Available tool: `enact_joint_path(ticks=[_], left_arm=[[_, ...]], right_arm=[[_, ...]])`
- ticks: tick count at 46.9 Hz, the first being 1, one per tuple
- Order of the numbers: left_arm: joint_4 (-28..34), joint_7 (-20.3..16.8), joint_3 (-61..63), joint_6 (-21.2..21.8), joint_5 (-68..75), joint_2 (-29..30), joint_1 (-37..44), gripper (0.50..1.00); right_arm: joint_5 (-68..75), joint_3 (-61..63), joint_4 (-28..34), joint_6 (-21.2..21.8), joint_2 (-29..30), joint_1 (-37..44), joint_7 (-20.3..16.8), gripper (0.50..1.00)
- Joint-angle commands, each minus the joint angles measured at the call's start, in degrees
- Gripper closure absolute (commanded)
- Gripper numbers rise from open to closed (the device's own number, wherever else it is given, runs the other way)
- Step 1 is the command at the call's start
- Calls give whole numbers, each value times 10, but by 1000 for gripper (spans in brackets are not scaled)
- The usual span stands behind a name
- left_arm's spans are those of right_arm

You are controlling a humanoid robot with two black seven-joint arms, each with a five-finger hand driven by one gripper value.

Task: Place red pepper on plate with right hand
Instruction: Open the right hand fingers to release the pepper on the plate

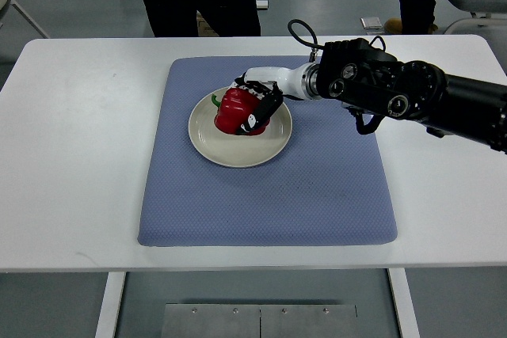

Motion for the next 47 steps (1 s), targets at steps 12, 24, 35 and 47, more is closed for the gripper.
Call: enact_joint_path(ticks=[12,24,35,47], left_arm=[[0,0,0,0,0,0,0,500],[0,0,0,0,0,0,0,500],[0,0,0,0,0,0,0,500],[0,0,0,0,0,0,0,500]], right_arm=[[3,0,3,-14,0,-7,-3,590],[7,0,16,-9,0,1,-24,500],[9,46,14,-14,0,4,-18,500],[10,137,1,-14,-21,-17,-23,500]])
